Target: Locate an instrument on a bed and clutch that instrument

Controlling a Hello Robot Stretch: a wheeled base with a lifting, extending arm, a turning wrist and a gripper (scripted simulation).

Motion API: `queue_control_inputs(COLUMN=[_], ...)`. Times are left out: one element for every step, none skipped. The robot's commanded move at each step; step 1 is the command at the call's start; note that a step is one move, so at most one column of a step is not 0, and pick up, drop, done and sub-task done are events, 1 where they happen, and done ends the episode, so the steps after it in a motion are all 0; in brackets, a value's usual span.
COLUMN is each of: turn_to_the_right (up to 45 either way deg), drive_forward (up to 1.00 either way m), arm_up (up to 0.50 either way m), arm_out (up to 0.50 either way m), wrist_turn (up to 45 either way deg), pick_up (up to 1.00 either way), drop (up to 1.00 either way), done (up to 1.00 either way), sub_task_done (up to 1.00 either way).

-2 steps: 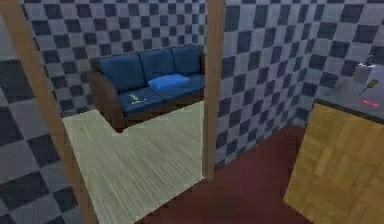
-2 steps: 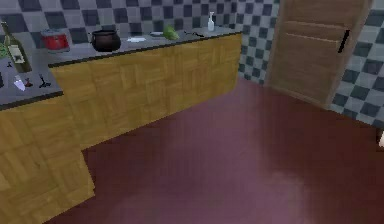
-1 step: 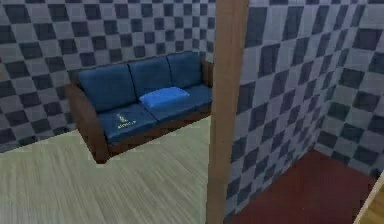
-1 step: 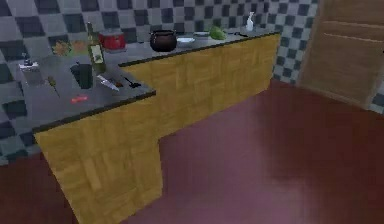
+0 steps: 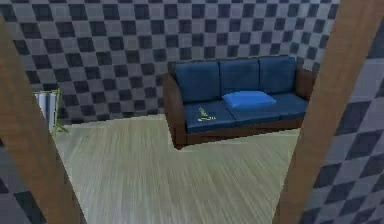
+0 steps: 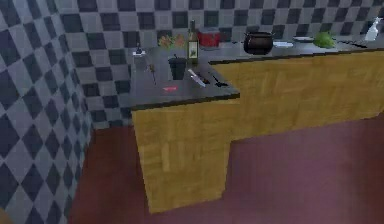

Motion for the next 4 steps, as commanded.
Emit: queue_control_inputs(turn_to_the_right=[0.0, 3.0, 0.0, -45.0], drive_forward=[0.35, 0.00, 0.45, 0.00], arm_up=[0.00, 0.00, 0.00, 0.00], arm_out=[0.00, 0.00, 0.00, 0.00], wrist_turn=[0.0, 0.0, 0.0, 0.0], pick_up=[0.00, 0.00, 0.00, 0.00], drop=[0.00, 0.00, 0.00, 0.00], done=[0.00, 0.00, 0.00, 0.00], sub_task_done=[0.00, 0.00, 0.00, 0.00])
